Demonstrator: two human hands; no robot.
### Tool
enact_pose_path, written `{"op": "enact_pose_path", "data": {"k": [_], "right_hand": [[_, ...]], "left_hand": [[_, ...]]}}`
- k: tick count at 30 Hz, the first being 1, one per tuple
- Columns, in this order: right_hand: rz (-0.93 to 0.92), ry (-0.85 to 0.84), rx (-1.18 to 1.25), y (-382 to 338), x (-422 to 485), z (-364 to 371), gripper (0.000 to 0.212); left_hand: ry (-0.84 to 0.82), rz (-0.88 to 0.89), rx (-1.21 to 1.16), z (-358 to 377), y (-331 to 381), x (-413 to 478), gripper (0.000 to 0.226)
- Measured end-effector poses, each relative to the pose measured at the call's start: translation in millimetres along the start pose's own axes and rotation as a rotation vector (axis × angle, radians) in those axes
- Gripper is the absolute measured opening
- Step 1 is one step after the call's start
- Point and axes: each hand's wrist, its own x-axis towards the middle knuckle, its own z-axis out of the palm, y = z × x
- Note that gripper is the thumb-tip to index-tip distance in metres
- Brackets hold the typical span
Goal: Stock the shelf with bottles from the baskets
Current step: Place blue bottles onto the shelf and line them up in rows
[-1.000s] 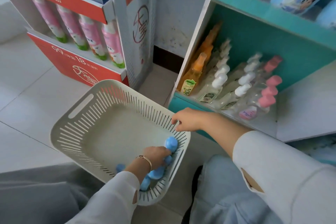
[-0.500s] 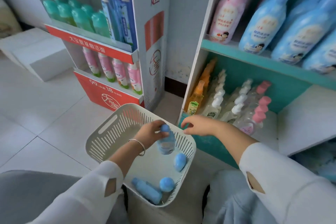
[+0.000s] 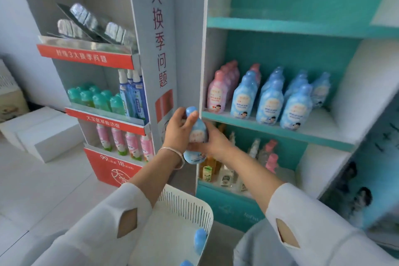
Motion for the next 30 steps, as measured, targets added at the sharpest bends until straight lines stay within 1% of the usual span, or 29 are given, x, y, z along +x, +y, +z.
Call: {"op": "enact_pose_path", "data": {"k": [2, 3, 7, 10, 12, 13, 14, 16, 17, 18, 20, 21, 24, 26, 28, 30], "right_hand": [[-0.042, 0.150, 0.042, -12.3, -8.4, -18.6, 0.060], [-0.059, 0.207, 0.054, -17.9, -13.0, -28.3, 0.059], [-0.119, 0.380, 0.022, -29.0, -29.3, -71.7, 0.052], [-0.124, 0.483, 0.006, -27.8, -42.9, -109.2, 0.047], [-0.110, 0.540, 0.006, -21.7, -55.1, -133.5, 0.044], [-0.105, 0.579, -0.003, -18.1, -62.3, -144.1, 0.046], [-0.094, 0.619, -0.009, -12.4, -68.3, -154.2, 0.053], [-0.065, 0.689, -0.003, 3.6, -76.1, -174.2, 0.075], [-0.051, 0.717, -0.001, 7.4, -82.1, -183.4, 0.080], [-0.031, 0.748, 0.001, 11.7, -85.9, -192.5, 0.078], [0.000, 0.809, 0.012, 21.4, -90.7, -211.0, 0.062], [0.011, 0.836, 0.018, 26.7, -90.8, -219.9, 0.059], [0.029, 0.899, -0.006, 41.0, -79.8, -241.1, 0.062], [0.061, 0.909, -0.055, 46.9, -69.3, -252.4, 0.060], [0.088, 0.917, -0.088, 53.0, -58.2, -261.2, 0.054], [0.100, 0.948, -0.062, 60.6, -45.2, -268.4, 0.043]], "left_hand": [[-0.026, 0.052, -0.025, 15.4, 28.7, 4.3, 0.013], [-0.039, 0.074, -0.014, 22.7, 40.2, 6.4, 0.012], [-0.099, 0.164, -0.022, 58.3, 74.7, 8.1, 0.027], [-0.153, 0.249, -0.006, 96.2, 90.0, 4.1, 0.033], [-0.189, 0.266, 0.018, 126.1, 96.2, 1.1, 0.042], [-0.221, 0.268, 0.024, 140.9, 98.4, -0.6, 0.045], [-0.258, 0.265, 0.046, 155.2, 100.8, -2.9, 0.048], [-0.334, 0.264, 0.108, 179.9, 104.6, -6.9, 0.054], [-0.372, 0.274, 0.142, 190.1, 105.3, -7.8, 0.057], [-0.407, 0.280, 0.182, 197.8, 106.9, -9.0, 0.058], [-0.457, 0.290, 0.271, 207.6, 106.9, -7.8, 0.058], [-0.476, 0.303, 0.319, 210.9, 106.3, -6.1, 0.056], [-0.507, 0.386, 0.492, 220.4, 106.1, 4.8, 0.050], [-0.528, 0.427, 0.581, 229.4, 107.1, 13.9, 0.047], [-0.549, 0.441, 0.644, 241.1, 105.8, 21.4, 0.042], [-0.560, 0.479, 0.702, 253.6, 102.4, 26.0, 0.038]]}}
